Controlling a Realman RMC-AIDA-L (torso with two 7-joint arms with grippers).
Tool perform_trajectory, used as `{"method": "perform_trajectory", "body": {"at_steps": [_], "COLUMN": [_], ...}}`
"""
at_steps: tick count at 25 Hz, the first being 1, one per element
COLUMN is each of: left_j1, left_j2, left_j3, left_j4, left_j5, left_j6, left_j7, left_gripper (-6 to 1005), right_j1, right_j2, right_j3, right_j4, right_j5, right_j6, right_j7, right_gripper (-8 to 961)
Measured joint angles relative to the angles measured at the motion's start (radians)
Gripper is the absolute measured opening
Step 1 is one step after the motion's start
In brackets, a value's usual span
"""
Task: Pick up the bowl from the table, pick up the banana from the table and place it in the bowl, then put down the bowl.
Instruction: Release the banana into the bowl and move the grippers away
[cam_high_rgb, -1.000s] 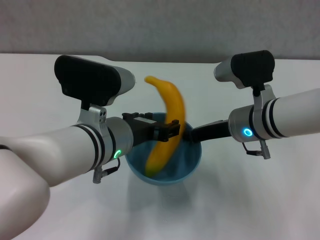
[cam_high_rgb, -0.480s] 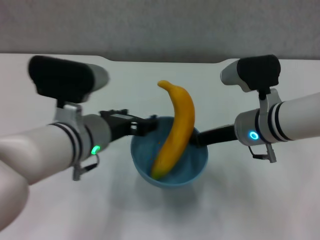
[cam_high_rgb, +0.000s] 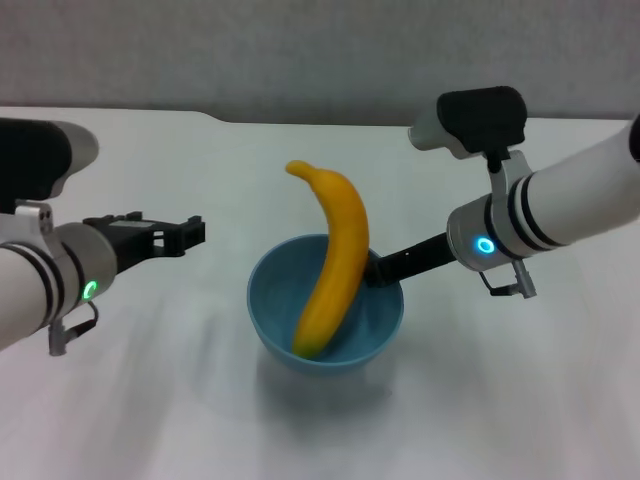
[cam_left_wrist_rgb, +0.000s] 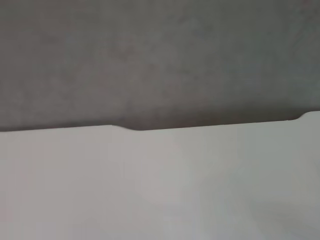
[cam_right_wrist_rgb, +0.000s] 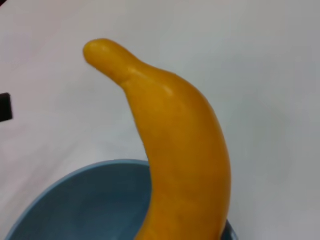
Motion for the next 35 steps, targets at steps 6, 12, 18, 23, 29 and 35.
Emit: {"method": "perform_trajectory", "body": {"at_steps": [6, 12, 18, 23, 29, 35], "left_j1": [0.016, 0.029, 0.026, 0.023, 0.023, 0.032], "left_j2": [-0.003, -0.006, -0.006, -0.006, -0.006, -0.007], "left_j3": [-0.004, -0.011, -0.013, 0.004, 0.017, 0.017], "left_j4": [0.000, 0.012, 0.017, 0.027, 0.032, 0.034], "left_j5": [0.022, 0.020, 0.021, 0.017, 0.016, 0.014], "left_j6": [0.000, -0.010, -0.011, -0.021, -0.040, -0.054], "left_j7": [-0.001, -0.001, -0.002, -0.005, -0.009, -0.009], "left_gripper": [763, 760, 757, 756, 756, 755], "right_j1": [0.053, 0.047, 0.042, 0.043, 0.043, 0.042], "right_j2": [0.000, 0.000, 0.002, 0.003, 0.002, 0.002], "right_j3": [-0.002, -0.001, 0.000, 0.000, -0.001, -0.001], "right_j4": [-0.099, -0.107, -0.119, -0.124, -0.124, -0.134], "right_j5": [-0.005, -0.027, -0.050, -0.054, -0.055, -0.055], "right_j6": [-0.008, -0.024, -0.024, -0.024, -0.028, -0.031], "right_j7": [-0.004, -0.001, 0.000, 0.000, 0.001, 0.001], "right_gripper": [88, 89, 91, 93, 95, 96]}}
